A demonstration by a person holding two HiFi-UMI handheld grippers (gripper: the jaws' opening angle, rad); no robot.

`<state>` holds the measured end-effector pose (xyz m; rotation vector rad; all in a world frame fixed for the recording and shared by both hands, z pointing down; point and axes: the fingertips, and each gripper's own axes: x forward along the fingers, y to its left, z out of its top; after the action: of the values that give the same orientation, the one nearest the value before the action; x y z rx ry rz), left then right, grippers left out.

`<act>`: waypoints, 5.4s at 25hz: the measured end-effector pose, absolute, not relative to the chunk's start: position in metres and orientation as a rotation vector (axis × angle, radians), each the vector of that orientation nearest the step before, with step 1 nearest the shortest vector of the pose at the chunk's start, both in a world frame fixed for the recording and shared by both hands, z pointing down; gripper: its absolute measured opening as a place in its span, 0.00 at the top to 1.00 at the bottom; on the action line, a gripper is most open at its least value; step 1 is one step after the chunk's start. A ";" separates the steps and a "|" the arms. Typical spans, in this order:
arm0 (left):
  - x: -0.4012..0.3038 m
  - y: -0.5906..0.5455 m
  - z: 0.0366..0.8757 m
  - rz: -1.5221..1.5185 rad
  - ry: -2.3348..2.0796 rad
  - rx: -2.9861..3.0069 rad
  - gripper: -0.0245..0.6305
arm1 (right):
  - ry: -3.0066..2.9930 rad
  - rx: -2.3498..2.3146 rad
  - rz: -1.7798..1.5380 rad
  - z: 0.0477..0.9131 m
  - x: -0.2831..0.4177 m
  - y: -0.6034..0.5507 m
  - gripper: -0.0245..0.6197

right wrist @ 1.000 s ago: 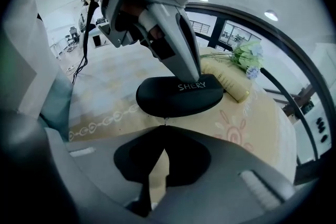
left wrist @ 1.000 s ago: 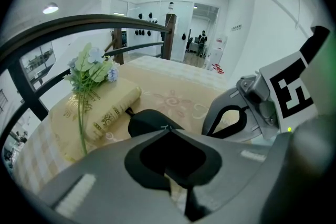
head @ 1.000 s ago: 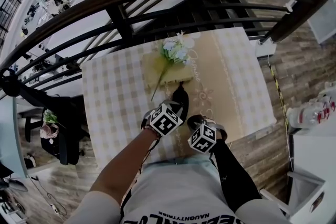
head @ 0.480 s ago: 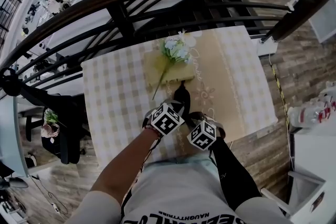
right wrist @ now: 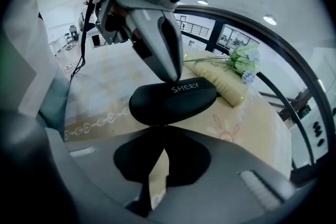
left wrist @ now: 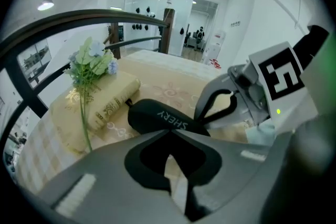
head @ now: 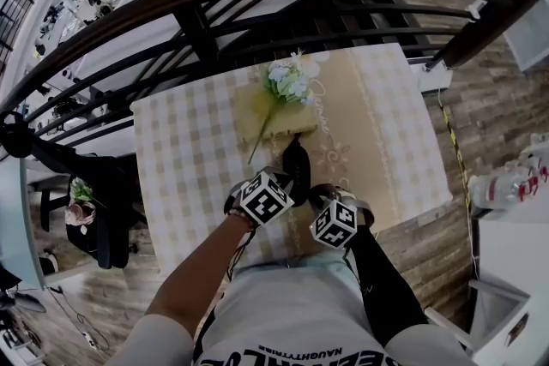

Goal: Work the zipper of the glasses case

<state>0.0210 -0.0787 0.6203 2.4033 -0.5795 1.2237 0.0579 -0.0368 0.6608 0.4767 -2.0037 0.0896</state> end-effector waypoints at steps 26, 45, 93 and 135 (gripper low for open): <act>0.088 -0.095 0.619 1.319 -0.617 2.479 0.95 | -1.986 0.166 -0.169 0.674 0.118 -0.068 0.92; 0.085 -0.095 0.621 1.377 -0.840 2.417 0.96 | -2.063 0.086 -0.156 0.671 0.118 -0.023 0.92; 0.105 -0.101 0.621 1.405 -0.899 2.430 0.96 | -2.035 0.280 -0.045 0.665 0.177 -0.084 0.92; 0.104 -0.101 0.619 1.267 -0.928 2.409 0.96 | -2.122 0.581 0.517 0.664 0.148 -0.037 0.91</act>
<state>0.1039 -0.1012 0.6191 2.4094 -0.9282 1.2668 0.1478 -0.0371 0.6644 0.5811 -2.1221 0.5166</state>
